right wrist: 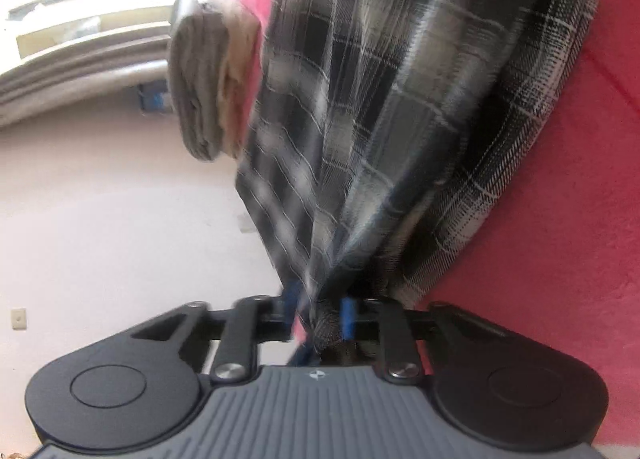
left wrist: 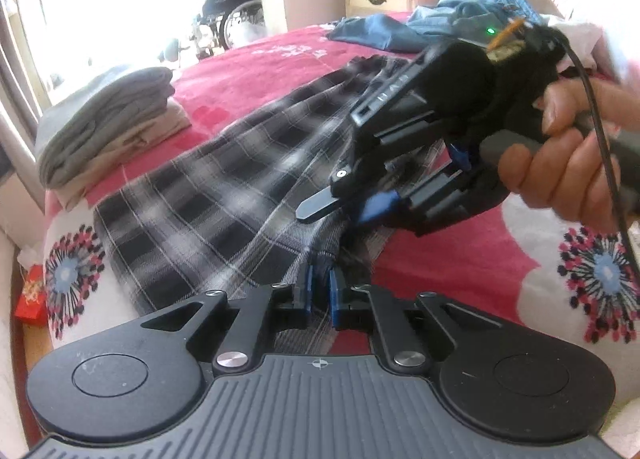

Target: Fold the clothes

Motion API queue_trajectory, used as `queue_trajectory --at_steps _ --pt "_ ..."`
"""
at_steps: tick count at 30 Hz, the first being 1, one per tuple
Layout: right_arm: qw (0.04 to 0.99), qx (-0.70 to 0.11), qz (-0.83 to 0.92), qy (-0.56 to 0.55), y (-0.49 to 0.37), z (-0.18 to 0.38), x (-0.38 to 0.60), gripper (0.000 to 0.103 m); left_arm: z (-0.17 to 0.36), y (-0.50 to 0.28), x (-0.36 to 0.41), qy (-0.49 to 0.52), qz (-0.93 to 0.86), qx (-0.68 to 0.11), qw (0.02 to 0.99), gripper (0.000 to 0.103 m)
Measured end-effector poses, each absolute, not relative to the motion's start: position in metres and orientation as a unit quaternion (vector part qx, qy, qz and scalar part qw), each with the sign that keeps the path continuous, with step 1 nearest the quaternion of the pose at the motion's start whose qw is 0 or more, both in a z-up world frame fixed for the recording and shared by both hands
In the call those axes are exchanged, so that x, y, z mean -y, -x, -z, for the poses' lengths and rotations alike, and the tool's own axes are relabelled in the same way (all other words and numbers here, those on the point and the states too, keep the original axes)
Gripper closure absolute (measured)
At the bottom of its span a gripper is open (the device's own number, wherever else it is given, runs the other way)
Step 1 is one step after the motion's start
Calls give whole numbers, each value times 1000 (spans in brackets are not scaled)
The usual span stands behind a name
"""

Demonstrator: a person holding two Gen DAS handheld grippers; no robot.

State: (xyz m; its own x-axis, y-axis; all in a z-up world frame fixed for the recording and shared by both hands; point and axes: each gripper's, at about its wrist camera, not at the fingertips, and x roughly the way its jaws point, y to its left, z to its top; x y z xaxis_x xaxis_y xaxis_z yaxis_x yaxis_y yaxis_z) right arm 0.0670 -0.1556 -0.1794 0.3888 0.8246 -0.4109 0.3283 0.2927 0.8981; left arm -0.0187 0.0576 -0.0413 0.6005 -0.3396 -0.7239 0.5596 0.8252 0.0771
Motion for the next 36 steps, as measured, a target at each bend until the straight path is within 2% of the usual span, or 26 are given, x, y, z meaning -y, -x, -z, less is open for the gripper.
queue_trajectory --at_steps 3,5,10,12,15,20,22,23,26,29,36 --pt "632 -491 -212 -561 -60 181 156 94 35 14 -64 -124 242 -367 890 71" --pt "648 -479 -224 -548 -57 179 157 94 32 10 -66 -112 237 -362 895 67" --pt "699 -425 -264 -511 -51 163 159 96 43 -7 -58 -122 229 -373 891 65" --pt "709 -417 -274 -499 -50 160 159 97 48 -10 -56 -124 218 -372 894 66" --pt "711 -409 -280 -499 -47 159 162 97 52 -11 -52 -140 193 -362 901 75" --pt "712 -394 -290 -504 -38 158 171 97 64 -1 -44 -223 173 -363 888 73" --pt "710 -392 -292 -507 -35 158 175 97 65 3 -46 -234 160 -355 891 79" --pt "707 -397 -289 -509 -35 158 176 97 63 3 -49 -223 154 -353 896 89" --pt "687 -413 -292 -522 -37 163 180 91 54 1 -59 -189 135 -344 910 95" --pt "677 -423 -301 -522 -33 161 187 64 50 1 -62 -180 130 -339 914 95" --pt "701 -435 -341 -452 -10 139 206 64 50 1 -63 -174 132 -337 916 95"
